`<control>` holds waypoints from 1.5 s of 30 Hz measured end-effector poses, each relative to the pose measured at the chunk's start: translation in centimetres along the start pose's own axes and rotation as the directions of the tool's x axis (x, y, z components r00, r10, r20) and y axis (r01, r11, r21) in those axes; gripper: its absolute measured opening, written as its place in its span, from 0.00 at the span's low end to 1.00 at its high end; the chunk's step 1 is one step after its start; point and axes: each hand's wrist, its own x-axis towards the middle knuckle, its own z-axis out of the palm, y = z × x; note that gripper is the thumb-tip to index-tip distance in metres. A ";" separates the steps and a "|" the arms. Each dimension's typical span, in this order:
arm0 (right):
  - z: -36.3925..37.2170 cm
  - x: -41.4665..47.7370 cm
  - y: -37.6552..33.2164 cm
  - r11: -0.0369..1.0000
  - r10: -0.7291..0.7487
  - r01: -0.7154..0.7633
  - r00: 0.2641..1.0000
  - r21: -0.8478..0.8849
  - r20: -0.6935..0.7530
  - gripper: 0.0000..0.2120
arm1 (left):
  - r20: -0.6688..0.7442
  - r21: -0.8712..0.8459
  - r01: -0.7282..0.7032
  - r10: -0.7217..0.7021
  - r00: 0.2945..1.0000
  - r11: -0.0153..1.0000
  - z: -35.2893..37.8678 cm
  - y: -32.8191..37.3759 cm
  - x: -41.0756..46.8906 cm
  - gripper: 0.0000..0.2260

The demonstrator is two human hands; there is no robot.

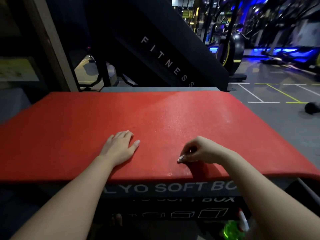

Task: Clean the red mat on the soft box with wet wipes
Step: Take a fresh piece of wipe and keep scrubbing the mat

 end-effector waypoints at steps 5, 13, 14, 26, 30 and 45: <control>1.2 5.9 1.0 1.000 -0.015 0.008 0.911 -0.020 -0.412 0.06 | -0.083 0.053 -0.060 0.064 0.994 0.997 -0.8 -1.0 1.3 0.19; -2.7 6.7 2.1 1.000 -0.006 0.006 1.000 0.002 -0.027 0.10 | -0.306 0.084 -0.139 0.158 0.939 0.987 -1.0 -2.8 5.0 0.20; -2.7 6.7 2.2 1.000 -0.028 0.028 0.999 -0.001 0.015 0.09 | -0.319 0.070 -0.123 0.139 0.938 0.990 -0.9 -3.1 5.4 0.20; -3.9 18.8 4.9 0.995 0.052 -0.082 0.899 -0.050 -0.435 0.09 | -0.126 0.053 0.079 -0.071 0.990 0.995 1.6 -4.1 8.2 0.33; -5.5 19.5 5.4 0.986 0.035 -0.069 0.975 -0.149 -0.221 0.12 | -0.073 0.034 0.073 -0.071 0.995 0.997 2.3 -4.5 8.6 0.42; -8.7 29.6 7.8 0.984 0.098 -0.139 0.947 -0.113 -0.306 0.11 | -0.047 0.053 0.085 -0.083 0.995 0.995 2.2 -4.8 9.2 0.38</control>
